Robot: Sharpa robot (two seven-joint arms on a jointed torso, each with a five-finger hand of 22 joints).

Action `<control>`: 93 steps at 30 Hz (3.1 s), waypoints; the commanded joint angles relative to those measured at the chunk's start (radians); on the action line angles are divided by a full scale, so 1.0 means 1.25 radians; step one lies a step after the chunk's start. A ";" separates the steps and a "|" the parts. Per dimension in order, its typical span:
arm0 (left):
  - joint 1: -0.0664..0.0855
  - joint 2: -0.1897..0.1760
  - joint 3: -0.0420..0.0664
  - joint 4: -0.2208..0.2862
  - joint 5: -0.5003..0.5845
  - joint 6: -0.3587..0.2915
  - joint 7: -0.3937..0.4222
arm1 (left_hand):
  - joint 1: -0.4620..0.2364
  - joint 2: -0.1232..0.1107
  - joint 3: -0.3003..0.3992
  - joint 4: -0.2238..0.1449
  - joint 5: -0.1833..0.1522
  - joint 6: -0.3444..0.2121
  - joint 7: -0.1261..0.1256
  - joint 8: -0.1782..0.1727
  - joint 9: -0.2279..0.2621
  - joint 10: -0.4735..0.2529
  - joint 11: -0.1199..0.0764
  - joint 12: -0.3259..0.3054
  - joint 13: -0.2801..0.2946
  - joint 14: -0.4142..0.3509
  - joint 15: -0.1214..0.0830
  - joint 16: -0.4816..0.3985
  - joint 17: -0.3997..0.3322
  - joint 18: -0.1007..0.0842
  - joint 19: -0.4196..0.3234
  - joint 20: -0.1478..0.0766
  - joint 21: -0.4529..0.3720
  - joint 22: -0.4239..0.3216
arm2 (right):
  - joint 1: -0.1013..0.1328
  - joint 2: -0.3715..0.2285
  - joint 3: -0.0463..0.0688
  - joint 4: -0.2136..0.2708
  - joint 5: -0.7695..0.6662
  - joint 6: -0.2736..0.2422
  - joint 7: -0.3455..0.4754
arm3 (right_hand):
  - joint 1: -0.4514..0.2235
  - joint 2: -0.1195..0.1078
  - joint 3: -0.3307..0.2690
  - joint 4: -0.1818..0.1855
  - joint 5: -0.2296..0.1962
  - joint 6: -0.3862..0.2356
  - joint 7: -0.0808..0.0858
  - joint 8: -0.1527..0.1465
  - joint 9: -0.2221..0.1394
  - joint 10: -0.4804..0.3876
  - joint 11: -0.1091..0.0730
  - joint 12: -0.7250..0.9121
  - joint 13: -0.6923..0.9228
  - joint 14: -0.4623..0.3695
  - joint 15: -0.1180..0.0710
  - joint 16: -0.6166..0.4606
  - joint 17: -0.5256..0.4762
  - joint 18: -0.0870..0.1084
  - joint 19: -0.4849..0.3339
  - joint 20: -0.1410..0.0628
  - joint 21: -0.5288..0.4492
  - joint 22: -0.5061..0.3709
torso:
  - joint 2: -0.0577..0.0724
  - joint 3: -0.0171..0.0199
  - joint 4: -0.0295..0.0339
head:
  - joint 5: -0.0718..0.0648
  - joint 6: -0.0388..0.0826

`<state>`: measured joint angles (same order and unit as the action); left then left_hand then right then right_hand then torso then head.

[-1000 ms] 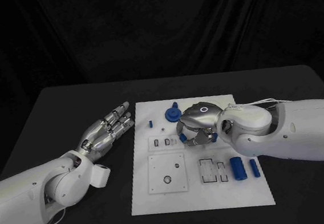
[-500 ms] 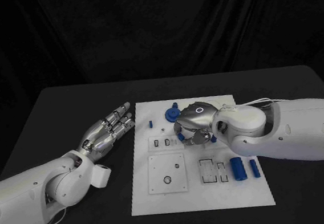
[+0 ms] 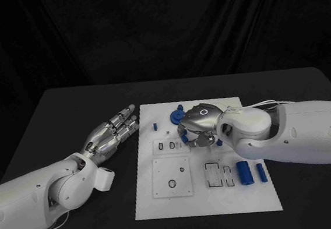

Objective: Assemble the parts on the task board

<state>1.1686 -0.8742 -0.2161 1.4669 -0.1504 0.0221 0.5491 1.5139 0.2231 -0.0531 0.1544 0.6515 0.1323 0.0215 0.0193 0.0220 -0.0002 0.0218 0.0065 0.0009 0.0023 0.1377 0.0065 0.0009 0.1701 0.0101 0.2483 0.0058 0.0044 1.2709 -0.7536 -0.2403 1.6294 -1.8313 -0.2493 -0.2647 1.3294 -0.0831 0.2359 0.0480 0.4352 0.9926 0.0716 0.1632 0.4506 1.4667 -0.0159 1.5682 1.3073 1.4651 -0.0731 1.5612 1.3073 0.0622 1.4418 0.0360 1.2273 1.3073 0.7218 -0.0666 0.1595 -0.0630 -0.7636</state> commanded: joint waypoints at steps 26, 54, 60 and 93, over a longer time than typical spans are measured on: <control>-0.002 0.002 0.001 0.000 0.000 0.011 0.002 | -0.005 0.003 0.004 -0.003 0.003 -0.001 0.005 0.003 0.000 0.000 0.006 -0.005 -0.001 -0.002 0.006 -0.005 -0.001 0.006 0.000 0.005 0.001 0.001 | -0.006 -0.002 -0.005 -0.007 -0.007 0.010 -0.011 | -0.063 -0.013 -0.056 0.029 -0.250 -0.090 0.010 -0.069 -0.001 0.083 0.007 0.002 0.211 0.080 0.003 -0.013 0.196 0.010 -0.002 0.005 -0.024 0.131 | 0.000 0.0002 -0.0003 | -0.003 -0.002; -0.002 -0.018 0.001 0.014 0.000 -0.037 0.028 | -0.008 -0.023 0.008 -0.032 -0.035 0.006 0.014 0.005 0.001 0.000 0.020 -0.005 -0.001 -0.002 0.017 -0.005 -0.001 0.008 0.006 0.024 0.006 0.005 | 0.023 -0.129 -0.005 0.081 0.000 -0.238 0.069 | 0.009 -0.073 -0.096 0.176 -0.283 -0.328 0.001 -0.082 -0.173 0.083 0.001 0.002 0.211 0.076 0.000 -0.025 0.187 0.014 -0.009 0.002 -0.051 0.127 | 0.000 0.0007 -0.0003 | 0.000 0.007; 0.019 -0.037 0.001 0.030 -0.032 -0.088 0.018 | -0.019 -0.037 0.000 -0.033 -0.075 -0.001 0.009 0.003 0.000 0.000 0.032 -0.005 -0.001 -0.002 0.022 -0.005 -0.001 0.008 0.010 0.030 0.009 0.006 | 0.061 -0.214 -0.005 0.133 0.007 -0.227 0.051 | 0.013 -0.086 -0.107 0.197 -0.301 -0.353 0.007 -0.085 -0.193 0.083 0.004 0.002 0.211 0.074 0.002 -0.033 0.181 0.014 -0.011 0.003 -0.056 0.126 | -0.002 0.0006 -0.0011 | 0.006 0.019; 0.244 0.072 0.001 -0.018 -0.312 0.133 -0.615 | -0.303 -0.056 -0.204 0.109 -0.483 0.353 0.101 0.107 0.047 0.636 0.133 0.406 0.209 0.695 0.003 0.445 0.136 0.009 0.624 0.005 0.316 0.123 | 0.075 -0.250 -0.006 0.086 0.044 -0.280 0.077 | 0.029 -0.053 -0.088 0.194 -0.230 -0.316 0.022 -0.076 -0.213 0.083 0.016 0.002 0.211 0.079 0.011 -0.017 0.192 0.009 0.002 0.013 -0.027 0.134 | -0.032 0.0326 -0.0398 | 0.042 -0.011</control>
<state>1.4700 -0.7884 -0.2153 1.4453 -0.5066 0.0914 -0.0999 1.1458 0.1528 -0.2990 0.2911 0.0512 0.5678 0.1473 0.1517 0.0802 0.7891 0.1916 0.5050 0.2583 0.8673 0.1444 0.5574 0.1683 0.1709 0.7829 0.2564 0.3988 0.1580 1.3677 -1.0671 -0.2485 1.7401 -1.7763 -0.5649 -0.1555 1.3645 -0.1587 0.1215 0.2896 0.1426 0.5895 0.0998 0.0640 0.1829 1.4667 -0.0017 1.5682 1.3074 1.4651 -0.0659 1.5341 1.3079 0.0621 1.4418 0.0502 1.1891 1.3073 0.6842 -0.0365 0.1223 -0.0141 -0.7708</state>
